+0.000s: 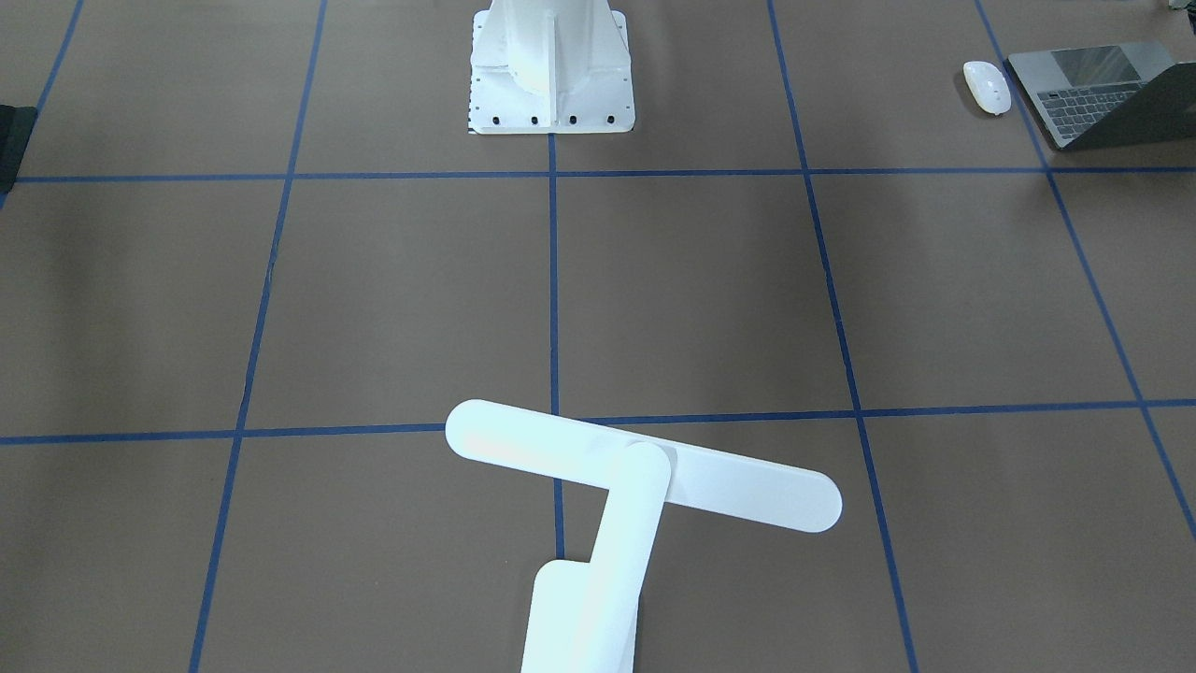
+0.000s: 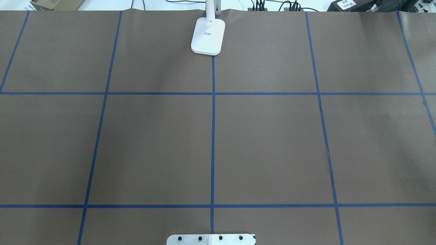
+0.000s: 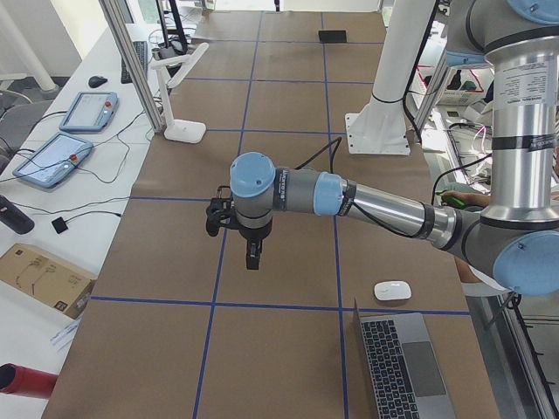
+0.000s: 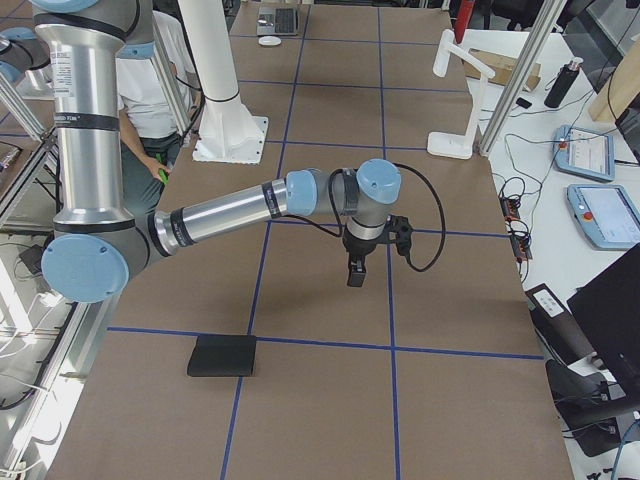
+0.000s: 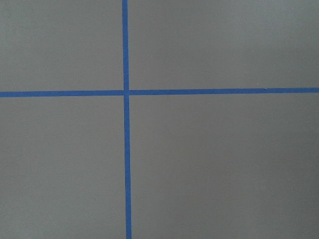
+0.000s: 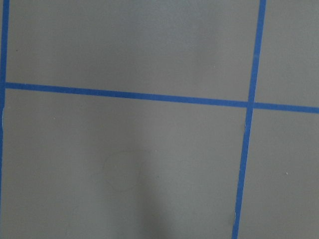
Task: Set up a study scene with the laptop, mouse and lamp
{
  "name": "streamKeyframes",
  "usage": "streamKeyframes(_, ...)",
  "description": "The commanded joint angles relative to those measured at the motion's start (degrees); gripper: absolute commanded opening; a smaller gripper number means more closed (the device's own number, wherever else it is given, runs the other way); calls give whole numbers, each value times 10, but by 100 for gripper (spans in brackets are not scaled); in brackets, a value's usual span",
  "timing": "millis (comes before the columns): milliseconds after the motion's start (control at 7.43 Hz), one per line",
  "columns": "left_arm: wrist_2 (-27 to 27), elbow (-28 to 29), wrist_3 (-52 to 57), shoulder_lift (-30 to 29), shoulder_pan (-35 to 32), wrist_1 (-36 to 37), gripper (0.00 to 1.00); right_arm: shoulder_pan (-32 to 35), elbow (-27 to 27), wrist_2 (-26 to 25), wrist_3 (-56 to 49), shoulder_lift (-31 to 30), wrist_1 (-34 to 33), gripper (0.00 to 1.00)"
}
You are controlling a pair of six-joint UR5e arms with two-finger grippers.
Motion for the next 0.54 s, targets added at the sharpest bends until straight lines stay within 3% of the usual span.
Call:
streamKeyframes(0, 6, 4, 0, 39, 0, -64, 99, 0, -3, 2, 1, -45, 46, 99)
streamKeyframes(404, 8, -13, -3, 68, 0, -65, 100, 0, -22, 11, -1, -66, 119, 99)
